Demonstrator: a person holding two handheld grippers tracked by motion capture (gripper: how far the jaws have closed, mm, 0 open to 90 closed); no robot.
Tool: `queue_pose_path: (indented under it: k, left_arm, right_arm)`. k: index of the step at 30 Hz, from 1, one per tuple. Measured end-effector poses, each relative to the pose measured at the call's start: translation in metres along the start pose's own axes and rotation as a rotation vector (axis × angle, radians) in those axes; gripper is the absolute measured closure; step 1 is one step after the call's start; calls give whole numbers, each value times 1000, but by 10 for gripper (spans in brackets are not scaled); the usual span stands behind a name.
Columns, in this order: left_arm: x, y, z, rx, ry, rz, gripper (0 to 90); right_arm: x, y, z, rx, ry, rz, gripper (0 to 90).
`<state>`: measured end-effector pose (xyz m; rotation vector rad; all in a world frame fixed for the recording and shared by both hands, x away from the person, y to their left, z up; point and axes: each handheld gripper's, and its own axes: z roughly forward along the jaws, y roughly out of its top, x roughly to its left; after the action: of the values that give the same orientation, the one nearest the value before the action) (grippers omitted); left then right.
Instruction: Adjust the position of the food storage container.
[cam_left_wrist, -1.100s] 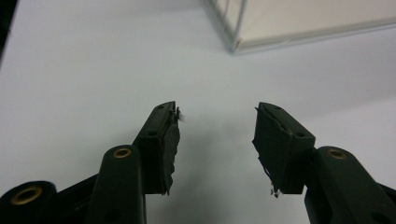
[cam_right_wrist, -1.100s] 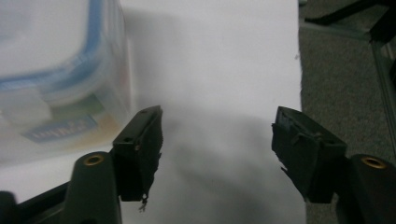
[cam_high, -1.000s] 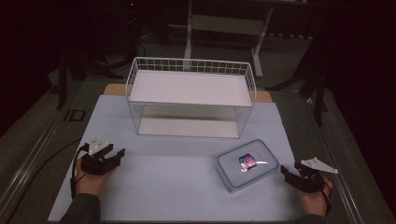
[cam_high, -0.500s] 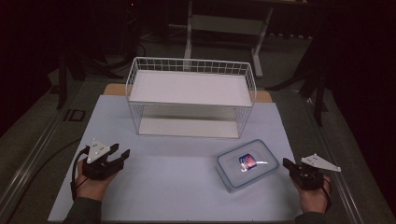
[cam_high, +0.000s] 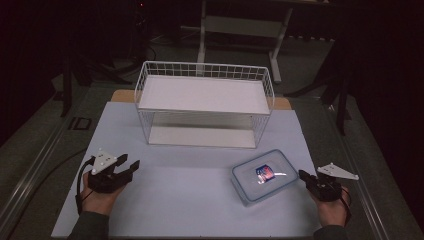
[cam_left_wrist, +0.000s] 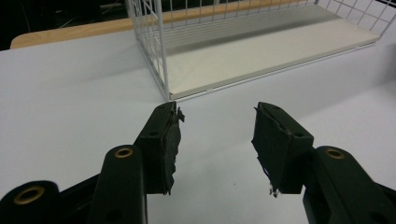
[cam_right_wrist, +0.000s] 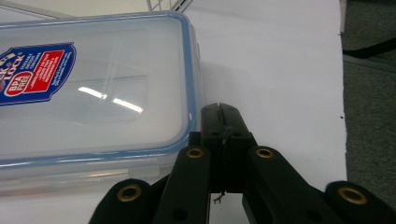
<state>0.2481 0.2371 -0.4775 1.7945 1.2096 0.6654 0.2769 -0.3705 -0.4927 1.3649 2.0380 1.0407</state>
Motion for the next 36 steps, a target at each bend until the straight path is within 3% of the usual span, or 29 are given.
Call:
queue_pose_path:
  k: [4,12,18,21,36]
  left_arm:
    - [-1,0,0,4,2,6,496]
    - [0,0,-1,1,-1,1,496]
    - [-1,0,-1,3,-1,2,496]
    - [-1,0,-1,5,-3,3,494]
    - [-10,0,2,15,-28,37,495]
  right_arm:
    - [2,-1,0,6,25,-8,900]
    - [17,2,1,29,79,-67,900]
    - [33,4,3,41,135,-96,900]
    - [41,6,6,41,189,-93,900]
    - [79,14,14,64,300,-184,900]
